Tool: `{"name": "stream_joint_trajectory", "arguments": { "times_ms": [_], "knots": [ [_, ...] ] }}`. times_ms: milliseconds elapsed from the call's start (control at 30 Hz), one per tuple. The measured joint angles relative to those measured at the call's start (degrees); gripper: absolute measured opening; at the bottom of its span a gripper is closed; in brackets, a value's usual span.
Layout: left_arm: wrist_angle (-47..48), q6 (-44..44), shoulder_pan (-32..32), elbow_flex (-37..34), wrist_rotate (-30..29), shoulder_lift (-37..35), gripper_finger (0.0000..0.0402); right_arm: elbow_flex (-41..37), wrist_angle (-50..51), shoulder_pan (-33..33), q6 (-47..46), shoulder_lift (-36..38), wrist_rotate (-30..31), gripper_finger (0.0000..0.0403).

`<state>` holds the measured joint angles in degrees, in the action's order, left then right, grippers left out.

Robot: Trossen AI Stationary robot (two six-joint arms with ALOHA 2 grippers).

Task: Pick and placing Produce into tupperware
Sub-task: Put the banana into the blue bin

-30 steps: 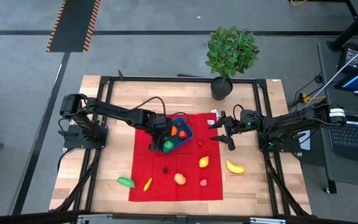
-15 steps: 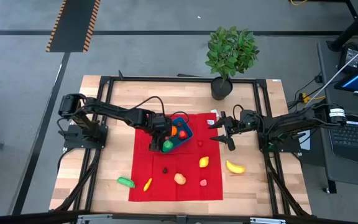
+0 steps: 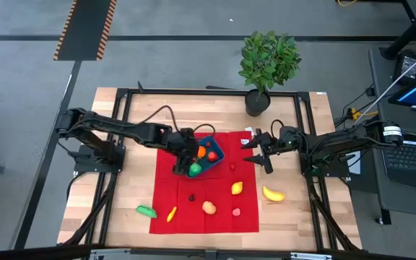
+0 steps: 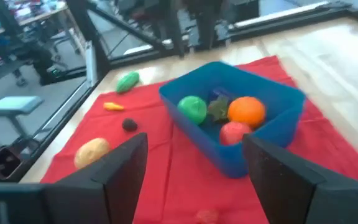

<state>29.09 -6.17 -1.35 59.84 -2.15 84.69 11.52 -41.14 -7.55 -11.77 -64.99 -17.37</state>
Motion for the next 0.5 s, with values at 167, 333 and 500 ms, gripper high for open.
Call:
{"name": "stream_joint_trajectory", "arguments": {
  "times_ms": [167,333,500],
  "knots": [
    [-6.38,-0.36,-0.47,-3.42,-0.3,-4.77,0.0168,4.44,8.71,0.04,2.04,0.06,-3.76,0.0264],
    [-13.54,2.8,-0.67,-11.69,-2.42,-11.98,0.0168,12.05,26.25,-0.19,6.54,1.33,-3.7,0.0264],
    [-19.63,5.46,-2.34,-18.97,-6.38,-19.53,0.0168,20.97,43.09,-0.59,9.04,1.88,-1.41,0.0264]
  ]
}}
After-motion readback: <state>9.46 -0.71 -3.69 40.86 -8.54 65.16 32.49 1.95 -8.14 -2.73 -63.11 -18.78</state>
